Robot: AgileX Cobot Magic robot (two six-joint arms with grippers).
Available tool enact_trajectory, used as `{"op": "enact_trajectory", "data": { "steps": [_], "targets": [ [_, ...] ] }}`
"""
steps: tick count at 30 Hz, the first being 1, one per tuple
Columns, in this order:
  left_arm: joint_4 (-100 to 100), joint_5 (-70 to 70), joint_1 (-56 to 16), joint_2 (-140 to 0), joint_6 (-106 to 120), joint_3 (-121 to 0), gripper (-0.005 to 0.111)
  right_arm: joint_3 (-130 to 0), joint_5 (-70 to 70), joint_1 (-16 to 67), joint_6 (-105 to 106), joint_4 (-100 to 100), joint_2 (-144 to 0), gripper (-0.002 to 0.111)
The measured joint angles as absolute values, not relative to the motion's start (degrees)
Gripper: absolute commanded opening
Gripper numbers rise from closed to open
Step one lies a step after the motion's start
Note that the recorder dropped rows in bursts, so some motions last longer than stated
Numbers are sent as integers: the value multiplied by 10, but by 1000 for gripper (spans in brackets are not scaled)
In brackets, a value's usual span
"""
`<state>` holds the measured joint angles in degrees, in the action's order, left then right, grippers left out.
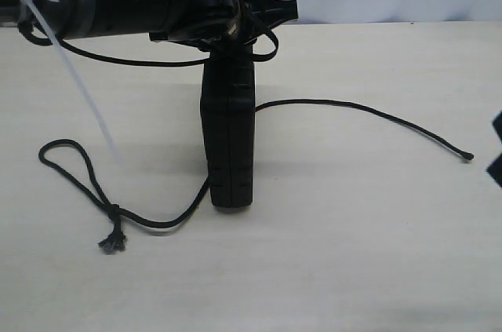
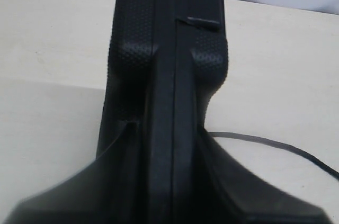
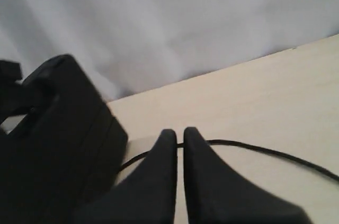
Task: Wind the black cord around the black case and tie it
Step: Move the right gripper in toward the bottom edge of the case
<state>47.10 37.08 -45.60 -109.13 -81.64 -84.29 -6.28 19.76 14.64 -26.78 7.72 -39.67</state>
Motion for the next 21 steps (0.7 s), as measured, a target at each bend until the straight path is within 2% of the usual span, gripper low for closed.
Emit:
{"op": "enact_trajectory", "data": {
  "steps": [5,8,14,21],
  "targets": [
    [471,371,-456,-1091,-816,-843,0,-120,249,270,-262,90,-558,4],
    [471,371,-456,-1091,-816,-843,0,-139,296,378,-167,-17,-661,4],
    [475,369,-456,-1093,-816,-843,0,-157,331,528,-6,-224,-685,4],
    [476,351,-456,-1093,-816,-843,0,-167,456,661,132,-414,-718,4]
  ]
}}
